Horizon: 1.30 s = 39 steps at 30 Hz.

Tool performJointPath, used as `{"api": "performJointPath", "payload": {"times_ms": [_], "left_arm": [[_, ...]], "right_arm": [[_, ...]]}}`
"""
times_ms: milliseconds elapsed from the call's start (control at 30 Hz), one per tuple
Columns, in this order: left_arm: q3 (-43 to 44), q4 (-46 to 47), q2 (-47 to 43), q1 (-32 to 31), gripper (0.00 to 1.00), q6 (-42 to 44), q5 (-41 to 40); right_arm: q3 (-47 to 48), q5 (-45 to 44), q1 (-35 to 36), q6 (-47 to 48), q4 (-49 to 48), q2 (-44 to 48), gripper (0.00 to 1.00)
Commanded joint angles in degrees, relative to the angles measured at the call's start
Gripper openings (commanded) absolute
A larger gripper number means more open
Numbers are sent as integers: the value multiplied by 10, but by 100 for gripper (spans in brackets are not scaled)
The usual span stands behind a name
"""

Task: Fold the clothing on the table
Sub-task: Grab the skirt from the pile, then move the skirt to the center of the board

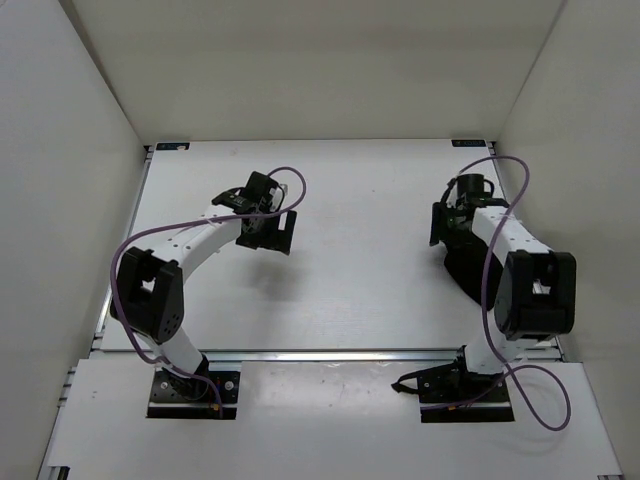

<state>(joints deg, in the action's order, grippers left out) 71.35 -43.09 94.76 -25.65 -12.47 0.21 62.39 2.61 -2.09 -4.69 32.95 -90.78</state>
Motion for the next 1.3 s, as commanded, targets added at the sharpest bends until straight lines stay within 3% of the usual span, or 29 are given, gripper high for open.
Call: {"api": "performJointPath", "payload": {"times_ms": [0,100,167,267,467,633,733,800,900,1000,1033,1100,1267], "left_arm": [[-16,2,-55,5,99,-3,15],[-34,1,-63,9,98,-10,27],[-51,3,-70,12,99,-8,34],[-69,8,-92,12,99,-5,34],[-84,24,-128,23,99,-5,55],[-35,19,-123,31,98,-2,63],[7,5,-129,45,98,-5,52],[28,4,-140,56,99,-5,55],[57,2,-172,72,99,-6,47],[80,-10,-186,69,99,-2,23],[80,-12,-191,69,99,-2,25],[64,2,-207,73,99,-4,36],[-8,36,-246,38,98,-17,45]], "right_arm": [[30,-46,29,9,-11,-60,52],[65,-117,44,13,37,-109,42],[88,-158,48,25,54,-127,21],[100,-147,50,29,57,-121,0],[152,-16,114,-1,24,-63,0],[417,78,223,-30,67,-107,0],[608,57,275,-23,102,-121,0],[649,69,270,-30,90,-104,0],[540,150,209,-66,14,-40,0],[293,226,149,-116,-72,21,0],[292,229,147,-117,-86,25,0],[155,243,140,-114,-130,39,0],[-44,274,115,-163,-223,48,0]]}}
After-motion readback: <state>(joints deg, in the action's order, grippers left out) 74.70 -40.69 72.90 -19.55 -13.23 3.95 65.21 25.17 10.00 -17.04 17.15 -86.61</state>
